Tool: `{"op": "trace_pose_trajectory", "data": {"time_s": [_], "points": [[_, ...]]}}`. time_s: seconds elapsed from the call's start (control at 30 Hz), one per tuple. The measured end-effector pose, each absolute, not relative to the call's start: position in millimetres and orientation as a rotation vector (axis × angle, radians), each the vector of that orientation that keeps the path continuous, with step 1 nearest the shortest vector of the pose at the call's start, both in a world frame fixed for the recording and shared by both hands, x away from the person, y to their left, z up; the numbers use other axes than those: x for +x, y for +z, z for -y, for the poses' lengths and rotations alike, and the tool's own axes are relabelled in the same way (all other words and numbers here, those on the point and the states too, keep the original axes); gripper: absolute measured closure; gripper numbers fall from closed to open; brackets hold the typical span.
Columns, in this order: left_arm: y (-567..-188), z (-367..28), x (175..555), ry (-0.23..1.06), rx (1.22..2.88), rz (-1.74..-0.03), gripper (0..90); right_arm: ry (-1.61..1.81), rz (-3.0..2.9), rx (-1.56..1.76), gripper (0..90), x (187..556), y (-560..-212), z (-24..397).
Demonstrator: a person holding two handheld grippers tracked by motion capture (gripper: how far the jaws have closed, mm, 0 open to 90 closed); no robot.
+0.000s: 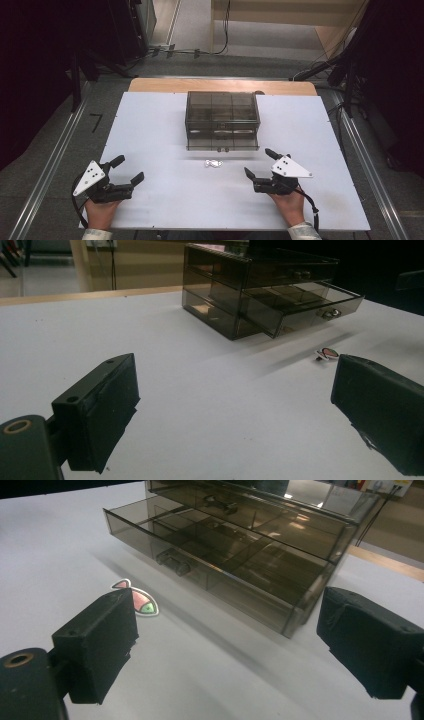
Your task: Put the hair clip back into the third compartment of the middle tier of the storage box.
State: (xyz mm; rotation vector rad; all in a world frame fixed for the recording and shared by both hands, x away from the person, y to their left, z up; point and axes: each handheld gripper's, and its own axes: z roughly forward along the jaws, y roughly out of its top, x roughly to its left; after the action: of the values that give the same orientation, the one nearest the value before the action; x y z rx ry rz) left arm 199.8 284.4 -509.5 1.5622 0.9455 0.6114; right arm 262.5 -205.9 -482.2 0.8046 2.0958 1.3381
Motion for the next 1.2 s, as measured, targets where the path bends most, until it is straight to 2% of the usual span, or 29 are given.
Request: {"op": "trace_pose_trajectory", "data": {"time_s": [0.1, 0.13, 0.7, 1.2], "points": [[-510, -284, 200, 0.611, 1.562, -0.946, 5.5, 1.343, -2.104, 0.804, 7.8, 265, -483, 200], [-510, -284, 200, 0.611, 1.562, -0.946, 5.5, 1.348, -2.112, 0.789, 12.1, 267, -485, 195], [-510, -284, 200, 0.610, 1.562, -0.944, 5.5, 1.253, -2.286, 0.698, 12.2, 279, -490, 155], [-510, -284, 200, 0.610, 1.565, -0.944, 5.5, 1.196, -2.338, 0.664, 12.4, 289, -492, 141]]}}
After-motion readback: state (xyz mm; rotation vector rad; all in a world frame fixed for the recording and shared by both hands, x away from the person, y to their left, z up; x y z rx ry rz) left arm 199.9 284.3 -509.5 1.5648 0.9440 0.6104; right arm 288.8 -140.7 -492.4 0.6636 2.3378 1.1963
